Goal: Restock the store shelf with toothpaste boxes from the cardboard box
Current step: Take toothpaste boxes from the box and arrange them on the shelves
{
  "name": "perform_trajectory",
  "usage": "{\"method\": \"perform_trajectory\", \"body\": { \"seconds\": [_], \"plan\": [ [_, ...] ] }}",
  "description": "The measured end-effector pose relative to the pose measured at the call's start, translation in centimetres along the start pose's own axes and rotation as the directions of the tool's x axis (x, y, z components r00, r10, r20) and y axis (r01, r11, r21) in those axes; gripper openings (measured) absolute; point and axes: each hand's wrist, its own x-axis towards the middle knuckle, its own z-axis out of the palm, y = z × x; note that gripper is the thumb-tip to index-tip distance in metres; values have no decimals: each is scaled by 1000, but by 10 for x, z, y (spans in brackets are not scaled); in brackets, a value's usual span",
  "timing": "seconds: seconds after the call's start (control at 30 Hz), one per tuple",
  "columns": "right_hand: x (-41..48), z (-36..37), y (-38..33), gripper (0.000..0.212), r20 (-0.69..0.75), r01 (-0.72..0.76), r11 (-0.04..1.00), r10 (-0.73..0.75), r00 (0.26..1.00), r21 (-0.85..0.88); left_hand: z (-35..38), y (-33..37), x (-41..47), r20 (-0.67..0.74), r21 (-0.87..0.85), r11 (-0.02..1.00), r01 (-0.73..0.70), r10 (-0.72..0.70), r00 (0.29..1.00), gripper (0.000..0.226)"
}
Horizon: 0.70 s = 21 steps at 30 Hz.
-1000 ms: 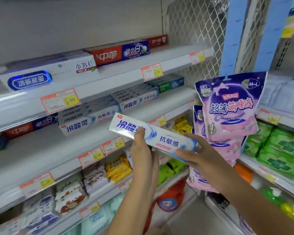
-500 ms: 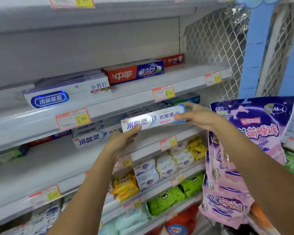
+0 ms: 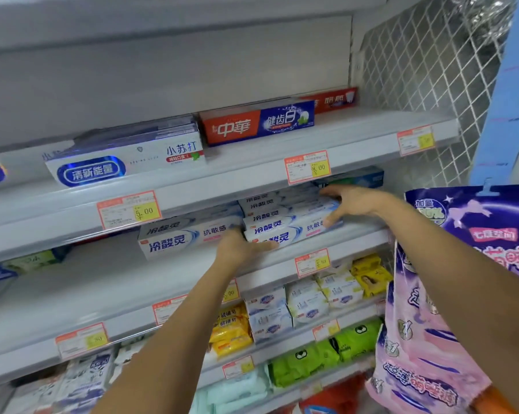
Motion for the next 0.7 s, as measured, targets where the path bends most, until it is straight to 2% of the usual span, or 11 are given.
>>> {"method": "perform_trajectory", "body": {
  "seconds": [0.07,0.13,0.27,0.37,0.47,0.7],
  "plan": [
    [4,9,9,97,-34,-37,999,38,999,30,1,-4,1,-17,41,998,-52,53,998,53],
    [5,14,15,101,-94,-35,996,43,995,83,1,-11,3,-26,107,992,-62,65,998,36],
    [6,16,20,99,-136,-46,990,65,989,137,8,-12,6,-20,245,967,-72,79,997,33],
    [7,14,19,82,-87,-36,977,55,995,211,16,-6,11,-13,296,954,-45,51,999,33],
    [7,13,19,68,-48,-41,965,55,997,259,20,-3,14,-1,267,963,-20,21,1000,30],
    [8,16,16,74,-82,-73,970,94,992,234,19,-5,18,63,294,954,-60,43,997,33]
  ]
}}
